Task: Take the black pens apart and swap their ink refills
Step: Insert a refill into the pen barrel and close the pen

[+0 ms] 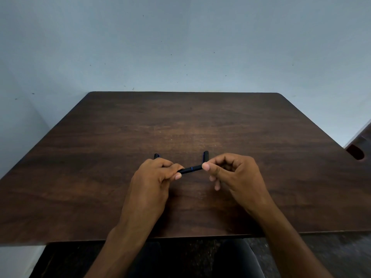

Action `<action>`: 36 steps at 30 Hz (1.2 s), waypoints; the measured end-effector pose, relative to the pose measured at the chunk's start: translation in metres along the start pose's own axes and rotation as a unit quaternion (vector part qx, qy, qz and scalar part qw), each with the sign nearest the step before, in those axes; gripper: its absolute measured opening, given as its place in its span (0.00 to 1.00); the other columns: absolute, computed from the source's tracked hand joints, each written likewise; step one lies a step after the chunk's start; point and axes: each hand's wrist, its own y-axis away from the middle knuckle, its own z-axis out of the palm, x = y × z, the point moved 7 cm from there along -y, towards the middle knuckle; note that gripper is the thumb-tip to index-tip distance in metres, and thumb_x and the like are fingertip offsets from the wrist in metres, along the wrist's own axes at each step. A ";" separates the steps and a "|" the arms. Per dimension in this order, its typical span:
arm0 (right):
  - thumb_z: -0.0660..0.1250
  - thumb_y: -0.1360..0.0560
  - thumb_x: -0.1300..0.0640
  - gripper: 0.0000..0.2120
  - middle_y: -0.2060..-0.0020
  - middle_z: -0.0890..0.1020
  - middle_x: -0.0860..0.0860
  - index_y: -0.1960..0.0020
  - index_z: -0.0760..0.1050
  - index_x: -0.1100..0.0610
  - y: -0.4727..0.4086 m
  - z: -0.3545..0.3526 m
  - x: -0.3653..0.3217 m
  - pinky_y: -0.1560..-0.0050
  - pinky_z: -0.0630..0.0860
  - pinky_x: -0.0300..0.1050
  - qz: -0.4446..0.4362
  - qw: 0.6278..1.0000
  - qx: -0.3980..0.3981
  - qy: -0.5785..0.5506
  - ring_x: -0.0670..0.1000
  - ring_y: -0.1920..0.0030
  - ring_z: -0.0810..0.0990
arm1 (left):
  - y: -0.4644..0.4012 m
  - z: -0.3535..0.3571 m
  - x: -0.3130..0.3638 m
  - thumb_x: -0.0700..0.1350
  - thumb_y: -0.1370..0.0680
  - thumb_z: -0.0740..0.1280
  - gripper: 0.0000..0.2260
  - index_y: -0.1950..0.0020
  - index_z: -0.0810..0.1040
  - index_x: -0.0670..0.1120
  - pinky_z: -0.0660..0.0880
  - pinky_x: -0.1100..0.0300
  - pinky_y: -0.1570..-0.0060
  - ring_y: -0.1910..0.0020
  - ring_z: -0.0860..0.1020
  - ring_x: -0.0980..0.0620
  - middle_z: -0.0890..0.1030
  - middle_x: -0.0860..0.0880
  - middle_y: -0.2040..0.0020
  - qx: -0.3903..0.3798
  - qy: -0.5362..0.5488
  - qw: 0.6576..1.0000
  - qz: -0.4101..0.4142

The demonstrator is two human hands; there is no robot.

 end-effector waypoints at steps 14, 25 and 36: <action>0.77 0.31 0.48 0.08 0.69 0.85 0.53 0.58 0.85 0.52 0.001 -0.002 -0.002 0.66 0.81 0.47 -0.012 1.000 0.012 0.000 0.52 0.74 0.81 | 0.001 -0.001 0.003 0.40 0.24 0.70 0.10 0.46 0.84 0.51 0.72 0.62 0.57 0.54 0.75 0.55 0.82 0.55 0.53 0.005 -0.001 1.000 0.015; 0.76 0.32 0.53 0.10 0.68 0.85 0.53 0.54 0.85 0.57 0.001 -0.004 -0.012 0.62 0.81 0.40 -0.021 1.000 0.006 0.017 0.50 0.72 0.81 | -0.002 -0.004 0.003 0.39 0.24 0.70 0.09 0.47 0.85 0.48 0.74 0.56 0.55 0.53 0.76 0.52 0.84 0.51 0.53 0.004 0.001 1.000 0.012; 0.77 0.29 0.63 0.05 0.65 0.84 0.52 0.54 0.85 0.59 0.003 -0.001 -0.018 0.62 0.80 0.37 -0.044 0.998 0.005 0.037 0.46 0.71 0.80 | 0.000 -0.006 0.001 0.39 0.25 0.71 0.08 0.48 0.86 0.48 0.75 0.53 0.55 0.54 0.77 0.51 0.84 0.52 0.53 0.013 0.015 1.000 0.009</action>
